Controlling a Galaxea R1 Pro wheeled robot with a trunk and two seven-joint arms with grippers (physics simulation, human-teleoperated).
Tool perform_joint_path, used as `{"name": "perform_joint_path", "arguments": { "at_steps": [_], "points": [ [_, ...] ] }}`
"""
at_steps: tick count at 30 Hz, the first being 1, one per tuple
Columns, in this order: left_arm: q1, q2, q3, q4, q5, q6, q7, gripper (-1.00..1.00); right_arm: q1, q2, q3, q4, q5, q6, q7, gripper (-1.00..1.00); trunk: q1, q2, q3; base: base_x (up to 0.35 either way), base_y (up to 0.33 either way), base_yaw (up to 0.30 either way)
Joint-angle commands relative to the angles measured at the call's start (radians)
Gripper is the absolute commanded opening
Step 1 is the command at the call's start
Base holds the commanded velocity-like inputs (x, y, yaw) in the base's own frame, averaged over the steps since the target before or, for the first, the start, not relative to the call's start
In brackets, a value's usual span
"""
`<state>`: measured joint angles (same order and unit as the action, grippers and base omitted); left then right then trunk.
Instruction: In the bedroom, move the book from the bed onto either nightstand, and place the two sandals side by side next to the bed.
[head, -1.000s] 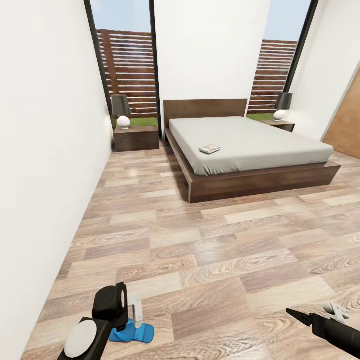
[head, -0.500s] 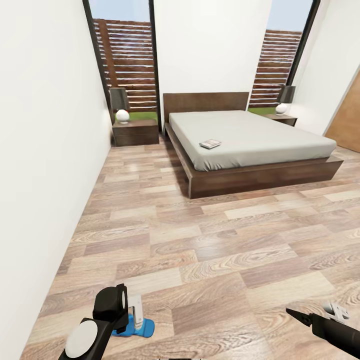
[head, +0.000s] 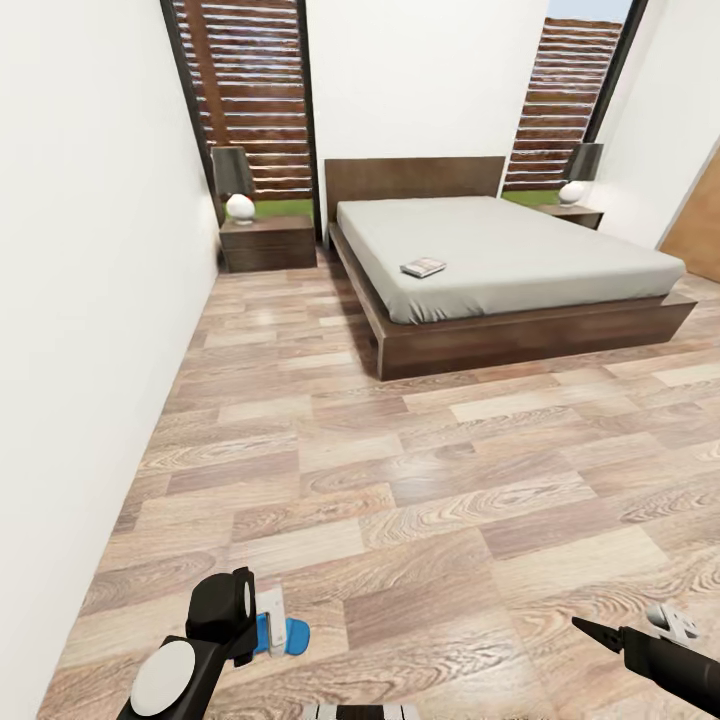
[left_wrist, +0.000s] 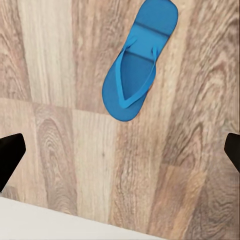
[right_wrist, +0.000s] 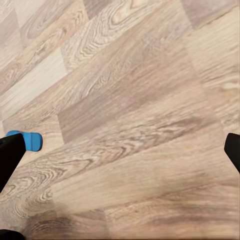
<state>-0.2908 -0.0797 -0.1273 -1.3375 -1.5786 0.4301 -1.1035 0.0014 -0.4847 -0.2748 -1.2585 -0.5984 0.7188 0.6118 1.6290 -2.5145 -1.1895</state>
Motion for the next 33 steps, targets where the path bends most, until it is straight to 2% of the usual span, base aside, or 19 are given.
{"name": "perform_joint_path", "arguments": {
  "at_steps": [1,15,26,33],
  "points": [
    [-0.001,0.000,-0.002,-0.001,-0.003,0.010,-0.006,1.00,0.000,0.000,-0.001,-0.001,-0.004,0.007,0.000,1.00,0.000,-0.001,-0.005,0.000,0.000,0.000],
    [-0.001,0.000,-0.002,-0.005,-0.003,0.010,-0.006,1.00,0.000,0.000,-0.002,-0.001,-0.004,0.008,0.000,1.00,0.007,-0.004,-0.059,0.000,0.000,0.000],
    [-0.001,0.001,0.001,-0.005,-0.003,0.010,-0.005,1.00,0.000,0.000,-0.001,-0.001,-0.004,0.007,0.000,1.00,0.007,-0.004,-0.059,0.001,0.000,0.000],
    [-0.001,0.001,0.002,-0.005,-0.003,0.010,-0.004,1.00,0.000,0.000,-0.001,-0.001,-0.004,0.007,0.000,1.00,0.007,-0.004,-0.059,0.155,0.048,0.000]
  ]
}}
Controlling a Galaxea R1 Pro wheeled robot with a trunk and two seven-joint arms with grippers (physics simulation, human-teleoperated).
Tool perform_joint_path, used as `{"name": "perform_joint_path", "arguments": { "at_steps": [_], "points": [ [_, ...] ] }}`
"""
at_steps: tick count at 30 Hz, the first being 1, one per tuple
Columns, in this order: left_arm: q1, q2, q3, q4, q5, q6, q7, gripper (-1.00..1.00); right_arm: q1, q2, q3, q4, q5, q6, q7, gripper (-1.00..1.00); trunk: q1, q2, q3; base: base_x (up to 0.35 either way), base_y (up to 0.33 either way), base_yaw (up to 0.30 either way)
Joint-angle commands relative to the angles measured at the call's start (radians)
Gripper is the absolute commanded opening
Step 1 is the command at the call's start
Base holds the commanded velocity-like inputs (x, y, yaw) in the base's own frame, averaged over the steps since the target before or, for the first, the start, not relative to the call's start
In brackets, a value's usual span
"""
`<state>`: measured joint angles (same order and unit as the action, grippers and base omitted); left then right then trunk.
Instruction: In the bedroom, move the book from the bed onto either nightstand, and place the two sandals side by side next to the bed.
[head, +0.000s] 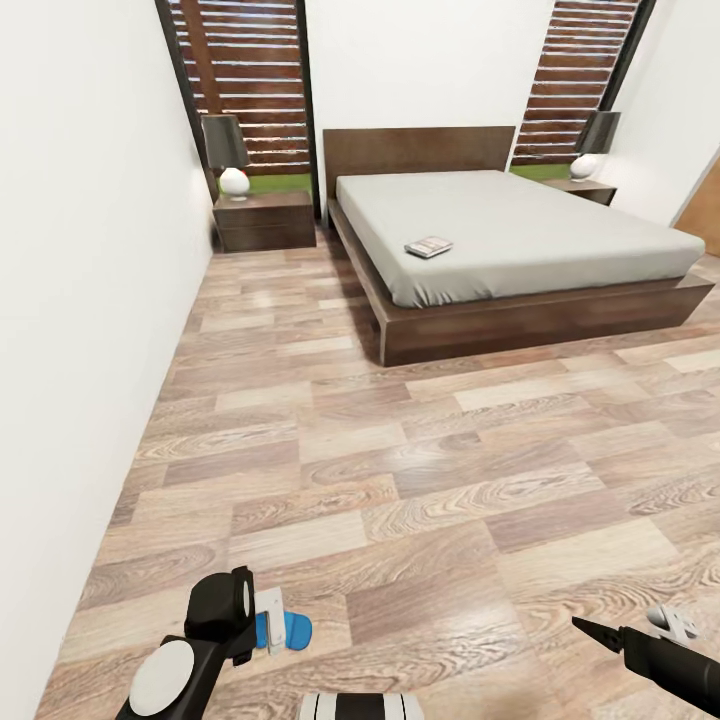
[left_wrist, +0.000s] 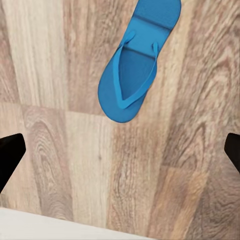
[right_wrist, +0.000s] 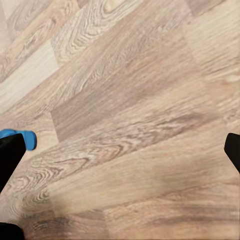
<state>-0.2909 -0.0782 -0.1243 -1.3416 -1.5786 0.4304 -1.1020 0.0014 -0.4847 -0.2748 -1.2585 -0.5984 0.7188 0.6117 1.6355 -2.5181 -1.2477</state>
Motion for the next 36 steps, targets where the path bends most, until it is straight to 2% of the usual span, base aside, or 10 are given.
{"name": "perform_joint_path", "arguments": {
  "at_steps": [1,14,24,36],
  "points": [
    [-0.001,0.000,-0.002,-0.001,-0.003,0.010,-0.006,1.00,0.000,0.000,-0.001,-0.001,-0.004,0.007,0.000,1.00,0.000,0.000,-0.001,0.062,0.018,0.000],
    [-0.001,-0.001,-0.006,0.001,-0.004,0.011,-0.007,1.00,0.000,0.000,-0.001,-0.020,-0.004,0.007,0.001,1.00,0.000,0.000,-0.001,0.123,-0.001,0.000],
    [-0.001,-0.005,-0.007,0.001,-0.004,0.012,-0.008,1.00,0.000,0.000,-0.001,-0.022,-0.004,0.007,0.001,1.00,0.000,0.000,-0.001,0.018,-0.001,0.000],
    [-0.001,-0.005,-0.006,0.001,-0.004,0.013,-0.007,1.00,0.000,0.000,-0.001,-0.022,-0.004,0.007,0.001,1.00,0.005,-0.003,-0.047,0.000,0.000,0.000]
  ]
}}
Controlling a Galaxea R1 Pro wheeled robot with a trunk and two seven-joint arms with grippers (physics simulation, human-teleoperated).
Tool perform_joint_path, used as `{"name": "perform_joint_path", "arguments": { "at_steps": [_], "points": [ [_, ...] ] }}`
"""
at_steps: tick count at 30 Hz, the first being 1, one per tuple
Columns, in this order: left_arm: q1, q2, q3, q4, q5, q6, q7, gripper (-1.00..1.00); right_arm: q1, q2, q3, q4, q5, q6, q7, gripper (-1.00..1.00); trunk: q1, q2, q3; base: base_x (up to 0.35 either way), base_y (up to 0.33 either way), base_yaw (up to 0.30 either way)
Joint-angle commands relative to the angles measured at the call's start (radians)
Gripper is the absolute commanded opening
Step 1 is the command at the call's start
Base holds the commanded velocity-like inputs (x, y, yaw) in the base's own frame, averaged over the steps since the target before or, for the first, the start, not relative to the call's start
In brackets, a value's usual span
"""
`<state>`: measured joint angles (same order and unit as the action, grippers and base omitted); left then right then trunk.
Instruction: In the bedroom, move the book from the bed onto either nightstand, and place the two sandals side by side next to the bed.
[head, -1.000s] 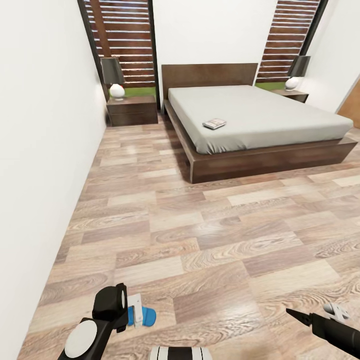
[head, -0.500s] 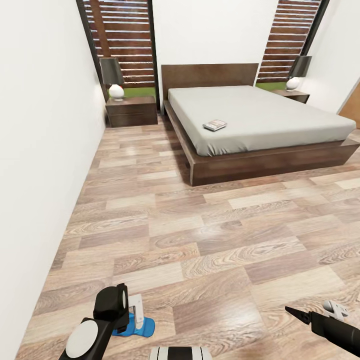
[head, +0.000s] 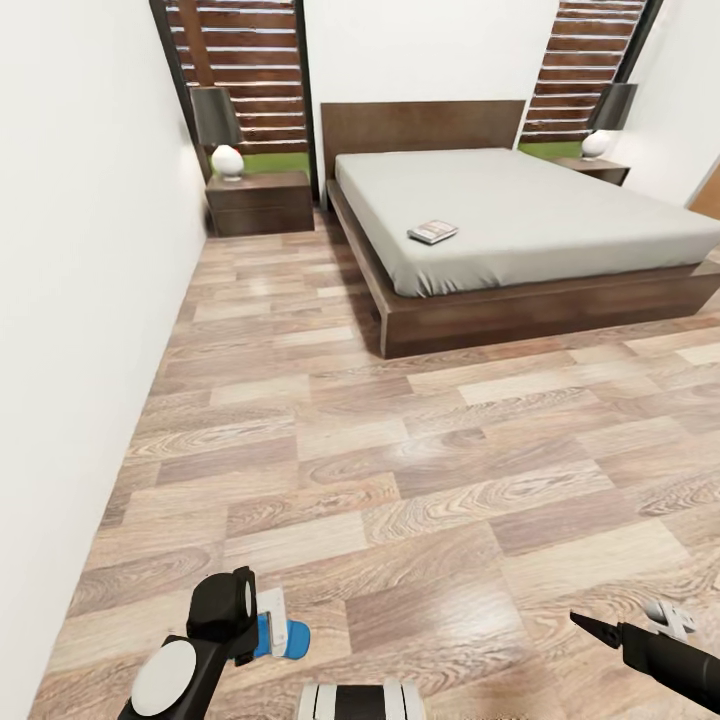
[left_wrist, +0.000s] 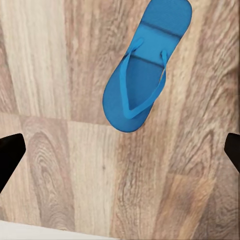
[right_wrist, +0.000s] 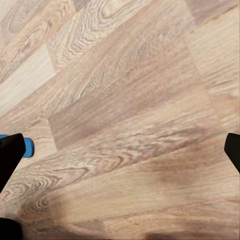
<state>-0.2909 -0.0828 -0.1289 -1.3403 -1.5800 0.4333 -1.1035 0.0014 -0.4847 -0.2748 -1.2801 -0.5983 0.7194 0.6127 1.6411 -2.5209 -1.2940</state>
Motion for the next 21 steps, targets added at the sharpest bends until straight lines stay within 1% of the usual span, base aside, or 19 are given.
{"name": "perform_joint_path", "arguments": {
  "at_steps": [1,21],
  "points": [
    [-0.001,0.000,-0.001,-0.001,-0.003,0.010,-0.006,1.00,0.000,0.000,-0.001,-0.001,-0.005,0.007,0.001,1.00,0.000,-0.001,-0.005,0.000,0.000,0.000],
    [-0.001,0.003,0.001,-0.002,-0.003,0.009,-0.001,1.00,0.000,0.000,-0.001,-0.001,-0.005,0.006,0.000,1.00,0.009,-0.005,-0.082,0.000,0.000,0.000]
  ]
}}
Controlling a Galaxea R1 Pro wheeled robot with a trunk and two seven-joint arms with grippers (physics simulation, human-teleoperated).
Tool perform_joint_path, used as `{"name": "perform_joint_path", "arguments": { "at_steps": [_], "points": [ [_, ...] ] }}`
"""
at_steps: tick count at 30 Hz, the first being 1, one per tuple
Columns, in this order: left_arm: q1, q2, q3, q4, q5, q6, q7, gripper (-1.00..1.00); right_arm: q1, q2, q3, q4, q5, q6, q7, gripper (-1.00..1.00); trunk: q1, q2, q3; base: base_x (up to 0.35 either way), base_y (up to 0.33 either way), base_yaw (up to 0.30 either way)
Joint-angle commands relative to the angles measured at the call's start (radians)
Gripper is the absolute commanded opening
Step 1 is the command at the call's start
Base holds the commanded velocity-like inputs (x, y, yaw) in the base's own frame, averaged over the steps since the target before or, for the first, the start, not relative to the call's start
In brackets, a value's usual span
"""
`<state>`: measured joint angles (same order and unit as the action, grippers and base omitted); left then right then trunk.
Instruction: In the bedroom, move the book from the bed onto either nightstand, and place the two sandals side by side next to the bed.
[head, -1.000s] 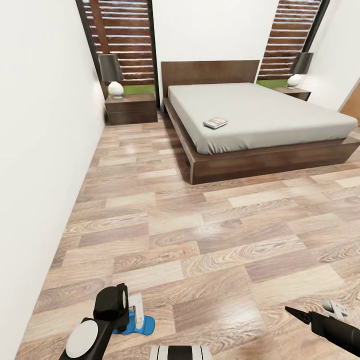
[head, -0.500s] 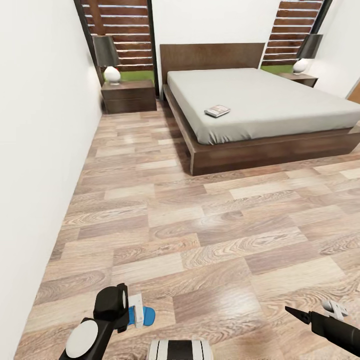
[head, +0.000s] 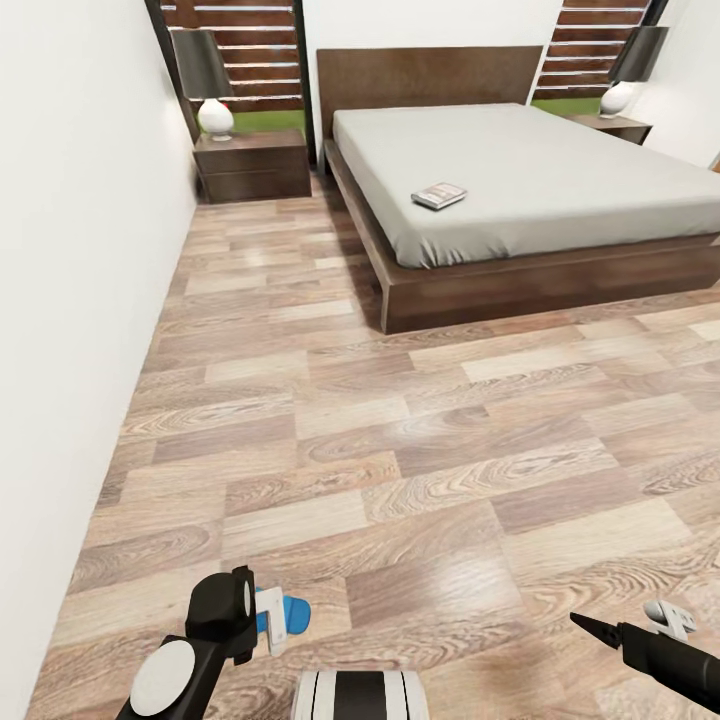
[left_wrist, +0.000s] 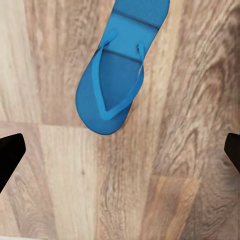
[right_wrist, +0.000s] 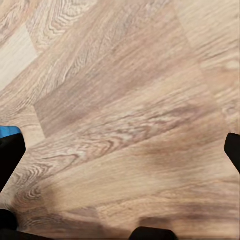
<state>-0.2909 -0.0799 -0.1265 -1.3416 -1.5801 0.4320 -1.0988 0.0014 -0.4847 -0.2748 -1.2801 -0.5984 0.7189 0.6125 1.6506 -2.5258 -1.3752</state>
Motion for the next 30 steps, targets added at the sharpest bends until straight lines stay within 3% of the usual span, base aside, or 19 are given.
{"name": "perform_joint_path", "arguments": {
  "at_steps": [1,7,11,16,20,30],
  "points": [
    [-0.001,0.000,-0.001,-0.001,-0.003,0.010,-0.005,1.00,0.000,0.000,-0.001,-0.001,-0.004,0.007,0.000,1.00,0.000,-0.001,-0.005,0.000,0.000,0.000],
    [-0.001,0.000,0.000,0.004,-0.004,0.010,0.058,1.00,0.000,0.000,-0.001,-0.001,-0.004,0.007,0.001,1.00,0.002,-0.001,-0.016,0.000,0.000,0.000],
    [-0.001,0.000,0.000,0.014,-0.004,0.010,0.143,1.00,0.000,0.000,-0.001,-0.001,-0.004,0.007,0.001,1.00,0.002,-0.001,-0.016,0.000,0.000,0.000],
    [-0.001,0.000,0.003,0.105,-0.002,0.010,0.287,1.00,0.000,0.000,-0.001,-0.001,-0.004,0.007,0.001,1.00,0.002,-0.001,-0.016,0.000,0.000,0.000],
    [-0.001,-0.001,0.004,0.134,0.003,0.010,0.367,1.00,0.000,0.000,-0.001,-0.001,-0.004,0.008,0.001,1.00,0.002,-0.001,-0.016,0.000,0.000,0.000],
    [-0.001,-0.002,0.004,0.162,0.005,0.010,0.390,1.00,0.000,0.000,-0.001,-0.001,-0.004,0.008,0.001,1.00,0.002,-0.001,-0.016,0.000,0.000,0.000]
  ]
}}
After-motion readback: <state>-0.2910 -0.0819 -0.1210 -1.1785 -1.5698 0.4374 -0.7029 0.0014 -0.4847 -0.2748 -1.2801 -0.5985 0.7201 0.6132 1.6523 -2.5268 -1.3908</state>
